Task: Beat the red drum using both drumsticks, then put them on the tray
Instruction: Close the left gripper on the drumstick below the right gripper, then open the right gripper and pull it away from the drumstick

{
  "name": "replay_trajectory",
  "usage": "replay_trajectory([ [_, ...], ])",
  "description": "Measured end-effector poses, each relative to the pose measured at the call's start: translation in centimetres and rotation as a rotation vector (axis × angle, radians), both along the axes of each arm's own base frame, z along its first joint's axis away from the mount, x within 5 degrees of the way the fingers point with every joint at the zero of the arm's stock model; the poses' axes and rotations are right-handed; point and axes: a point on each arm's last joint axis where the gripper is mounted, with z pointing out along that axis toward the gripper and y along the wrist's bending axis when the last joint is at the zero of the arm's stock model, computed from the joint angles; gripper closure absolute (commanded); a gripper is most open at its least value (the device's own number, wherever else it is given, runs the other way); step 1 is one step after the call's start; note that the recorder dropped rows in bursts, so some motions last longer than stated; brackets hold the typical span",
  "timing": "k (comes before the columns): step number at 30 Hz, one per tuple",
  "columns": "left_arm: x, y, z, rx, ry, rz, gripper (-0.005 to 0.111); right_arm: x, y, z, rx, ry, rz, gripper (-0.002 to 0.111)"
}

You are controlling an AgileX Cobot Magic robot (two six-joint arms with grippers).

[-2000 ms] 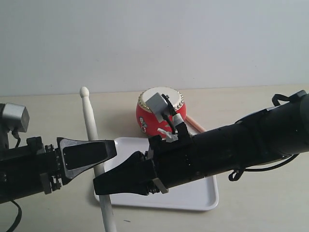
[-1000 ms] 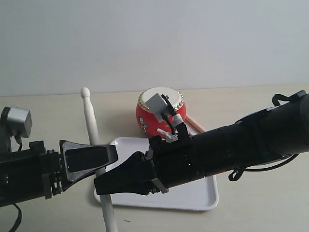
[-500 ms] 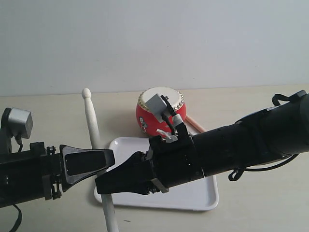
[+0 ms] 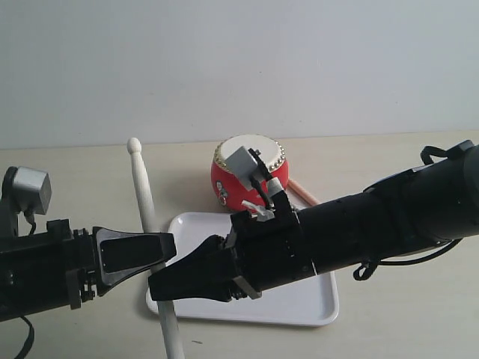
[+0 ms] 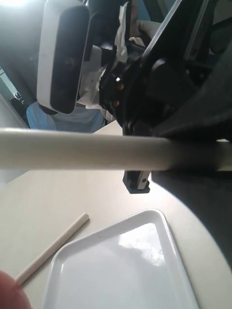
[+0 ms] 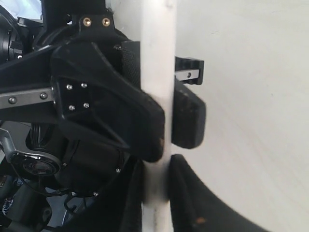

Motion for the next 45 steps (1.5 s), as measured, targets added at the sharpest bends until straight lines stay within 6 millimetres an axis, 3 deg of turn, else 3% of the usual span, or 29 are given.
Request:
replay_trajectory([
  [15, 0.2, 0.0, 0.7, -0.084, -0.009, 0.022, 0.107, 0.0, 0.0, 0.1, 0.001, 0.062, -0.022, 0.051],
  [28, 0.1, -0.1, 0.7, -0.093, 0.015, 0.008, 0.107, -0.1, 0.1, 0.3, 0.020, 0.099, -0.012, 0.044],
  [34, 0.2, 0.1, 0.7, -0.096, 0.022, 0.016, 0.107, -0.4, -0.1, 1.8, 0.041, 0.072, -0.011, 0.043],
  [45, 1.7, 4.5, 0.3, -0.082, 0.089, 0.141, 0.107, -0.2, -1.9, 4.0, -0.083, 0.038, -0.103, 0.043],
])
